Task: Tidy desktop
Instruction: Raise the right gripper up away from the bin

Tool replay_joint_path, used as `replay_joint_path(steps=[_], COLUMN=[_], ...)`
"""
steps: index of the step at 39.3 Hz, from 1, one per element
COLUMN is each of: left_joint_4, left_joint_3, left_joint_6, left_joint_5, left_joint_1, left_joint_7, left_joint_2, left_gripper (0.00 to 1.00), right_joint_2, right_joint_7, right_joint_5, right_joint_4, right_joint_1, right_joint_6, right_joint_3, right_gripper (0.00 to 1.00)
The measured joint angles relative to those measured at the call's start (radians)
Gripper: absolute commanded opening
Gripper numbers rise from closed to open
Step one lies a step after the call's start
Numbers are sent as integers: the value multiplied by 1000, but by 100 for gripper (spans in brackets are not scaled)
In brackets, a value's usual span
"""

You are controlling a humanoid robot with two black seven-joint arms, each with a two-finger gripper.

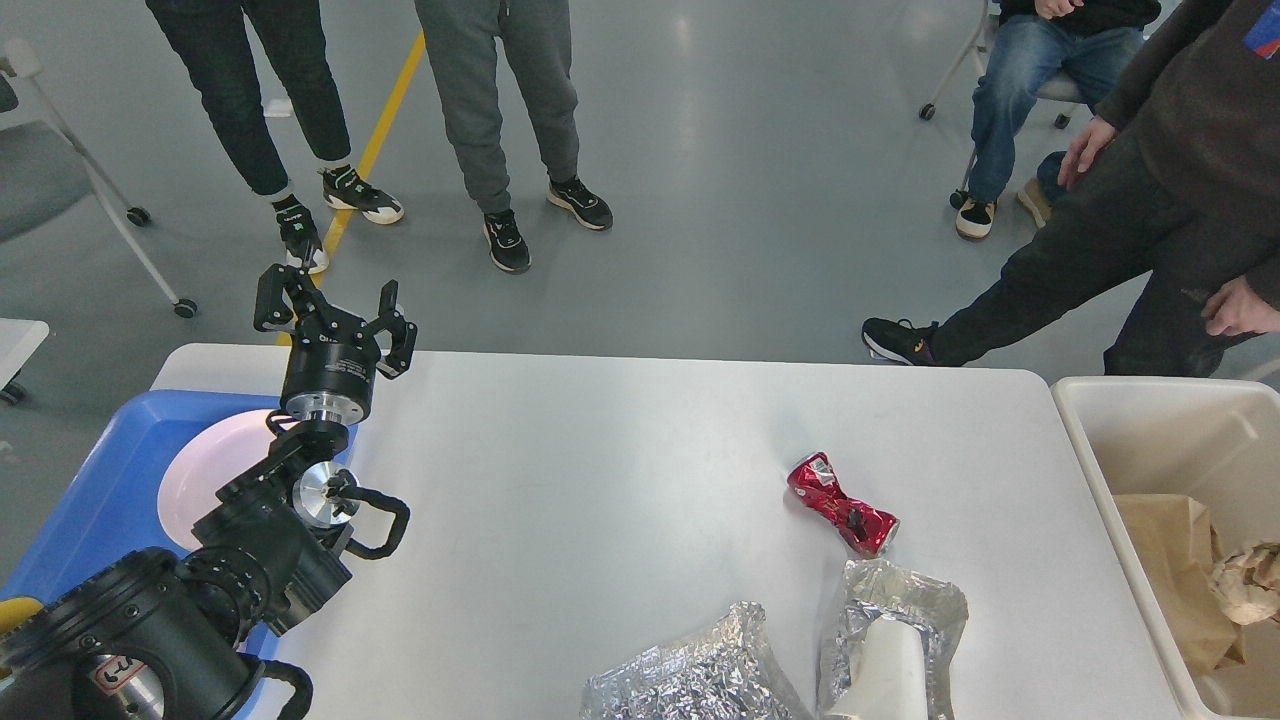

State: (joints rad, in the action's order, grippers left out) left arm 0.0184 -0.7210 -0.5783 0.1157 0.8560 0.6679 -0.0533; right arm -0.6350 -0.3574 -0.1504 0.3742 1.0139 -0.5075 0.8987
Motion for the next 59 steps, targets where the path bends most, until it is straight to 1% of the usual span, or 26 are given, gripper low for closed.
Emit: replay_joint_path(steps=[7,9,10,12,13,16,17,18,20,23,27,28,35,39,41,42,52,56,59], left_joint_4=[0,0,0,0,0,0,0,0,0,0,0,0,0,0,0,0,0,0,0], left_joint_3=[0,0,0,0,0,0,0,0,0,0,0,0,0,0,0,0,0,0,0], left_joint_6=[0,0,0,0,0,0,0,0,0,0,0,0,0,0,0,0,0,0,0], left_joint_5=[0,0,0,0,0,0,0,0,0,0,0,0,0,0,0,0,0,0,0], left_joint_1=[0,0,0,0,0,0,0,0,0,0,0,0,0,0,0,0,0,0,0], left_joint_7=[0,0,-1,-1,-1,-1,-1,-1,-1,-1,-1,-1,0,0,0,0,0,0,0], left_joint_2=[0,0,0,1,1,1,1,1,0,0,0,0,0,0,0,0,0,0,0], left_gripper=[97,97,97,97,97,97,97,97,97,97,97,97,97,97,97,97,97,97,97], right_joint_2=[0,0,0,0,0,0,0,0,0,0,0,0,0,0,-1,-2,-14,-32,-71], right_joint_7=[0,0,0,0,0,1,1,1,1,2,3,3,3,3,3,3,3,3,3], right_joint_5=[0,0,0,0,0,0,0,0,0,0,0,0,0,0,0,0,13,18,19], right_joint_4=[-1,-1,-2,-3,-3,-3,-3,-3,-3,-3,-3,-3,-4,-4,-4,-4,5,17,48], right_joint_1=[-4,-4,-4,-5,-5,-5,-5,-5,-5,-5,-5,-5,-5,-5,-5,-5,49,122,211], right_joint_6=[1,3,4,7,8,19,23,28,40,53,68,73,90,92,93,93,88,78,65], right_joint_3=[-13,-13,-14,-15,-15,-15,-15,-15,-15,-15,-15,-15,-19,-22,-23,-24,-34,-39,-43], right_gripper=[0,6,11,16,21,29,33,41,47,55,63,67,77,90,98,100,100,100,100])
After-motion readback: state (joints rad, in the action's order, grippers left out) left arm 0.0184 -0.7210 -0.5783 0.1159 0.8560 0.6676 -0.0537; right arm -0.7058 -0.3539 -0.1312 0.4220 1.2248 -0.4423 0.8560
